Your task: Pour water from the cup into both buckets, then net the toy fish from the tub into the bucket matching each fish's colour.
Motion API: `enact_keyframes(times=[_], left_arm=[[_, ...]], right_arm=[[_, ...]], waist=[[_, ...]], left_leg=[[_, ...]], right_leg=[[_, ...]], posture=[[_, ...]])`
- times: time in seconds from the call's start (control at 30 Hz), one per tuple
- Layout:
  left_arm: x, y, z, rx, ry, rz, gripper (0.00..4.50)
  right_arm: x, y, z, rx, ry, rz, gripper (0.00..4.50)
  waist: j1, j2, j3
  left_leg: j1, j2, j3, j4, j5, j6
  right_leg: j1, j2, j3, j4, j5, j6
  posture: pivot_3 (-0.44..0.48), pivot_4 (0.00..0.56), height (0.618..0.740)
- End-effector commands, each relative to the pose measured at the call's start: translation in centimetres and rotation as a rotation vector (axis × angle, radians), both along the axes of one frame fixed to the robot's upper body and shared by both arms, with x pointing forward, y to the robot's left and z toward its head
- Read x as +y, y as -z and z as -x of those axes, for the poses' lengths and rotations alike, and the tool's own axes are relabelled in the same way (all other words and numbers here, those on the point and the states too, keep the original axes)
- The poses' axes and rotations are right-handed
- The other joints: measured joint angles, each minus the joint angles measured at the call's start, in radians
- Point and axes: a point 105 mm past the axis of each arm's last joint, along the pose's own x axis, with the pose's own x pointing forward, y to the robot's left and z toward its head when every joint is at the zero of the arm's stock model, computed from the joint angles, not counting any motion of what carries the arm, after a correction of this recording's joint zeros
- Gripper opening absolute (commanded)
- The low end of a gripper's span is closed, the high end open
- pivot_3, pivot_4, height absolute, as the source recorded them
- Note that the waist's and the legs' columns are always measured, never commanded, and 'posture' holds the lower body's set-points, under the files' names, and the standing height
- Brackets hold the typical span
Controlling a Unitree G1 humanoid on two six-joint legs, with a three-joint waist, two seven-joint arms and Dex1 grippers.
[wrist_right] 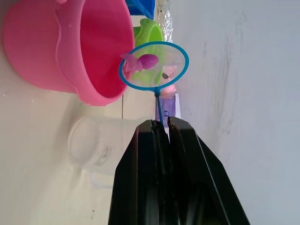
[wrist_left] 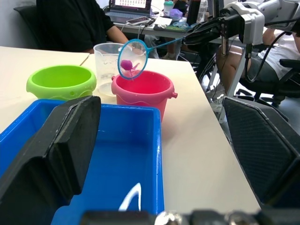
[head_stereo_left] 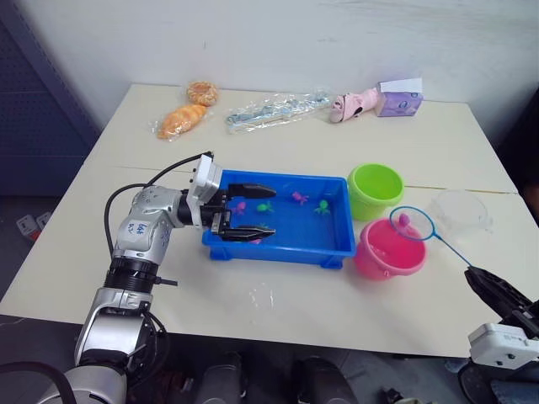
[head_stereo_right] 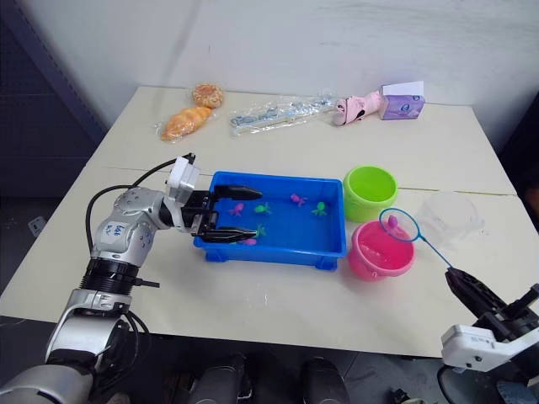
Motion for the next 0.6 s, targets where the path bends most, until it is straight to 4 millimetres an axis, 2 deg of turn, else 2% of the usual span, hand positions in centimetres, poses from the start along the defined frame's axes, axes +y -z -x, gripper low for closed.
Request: enact_keyframes(times=[0.03,0.17,0.33,0.47,0.6], left_arm=[[-0.6,-0.5,0.4,-0.032,0.012,0.019,4.46],[-0.8,-0.4,0.5,-0.029,0.009,0.026,4.46],[-0.9,-0.2,0.6,-0.021,0.009,0.025,4.46],[-0.8,-0.1,0.5,-0.022,0.007,0.018,4.46],[-0.8,0.2,0.5,-0.033,0.008,0.005,4.46]], right_arm=[[-0.4,0.1,0.4,-0.023,-0.002,0.029,0.0],[0.4,1.0,0.9,-0.045,-0.021,0.05,0.0],[0.2,1.7,1.6,-0.057,0.039,0.023,0.0],[-0.5,0.5,1.8,-0.113,0.067,0.032,0.0],[0.0,0.3,1.9,-0.128,0.048,0.043,0.0]], waist=[[-0.001,0.0,0.0],[-0.001,0.0,0.0],[-0.002,0.0,0.0],[-0.003,0.0,0.0],[-0.002,0.001,0.0]], left_leg=[[0.0,0.0,0.0,0.0,0.0,0.0],[0.0,0.0,0.0,0.0,0.0,0.0],[0.0,0.0,0.0,0.0,0.001,-0.001],[0.001,0.0,0.0,0.0,0.001,-0.001],[0.002,0.0,0.001,-0.001,0.001,-0.001]], right_leg=[[0.0,0.0,0.0,0.0,0.0,0.0],[0.0,0.0,0.0,0.001,0.0,0.0],[-0.001,0.0,0.001,0.002,0.0,0.0],[-0.001,0.0,0.001,0.002,0.0,0.0],[-0.001,0.0,0.002,0.003,0.0,-0.001]], posture=[[0.0,0.15,0.74],[0.0,0.15,0.74],[0.0,0.15,0.74],[0.0,0.15,0.74],[0.0,0.15,0.74]])
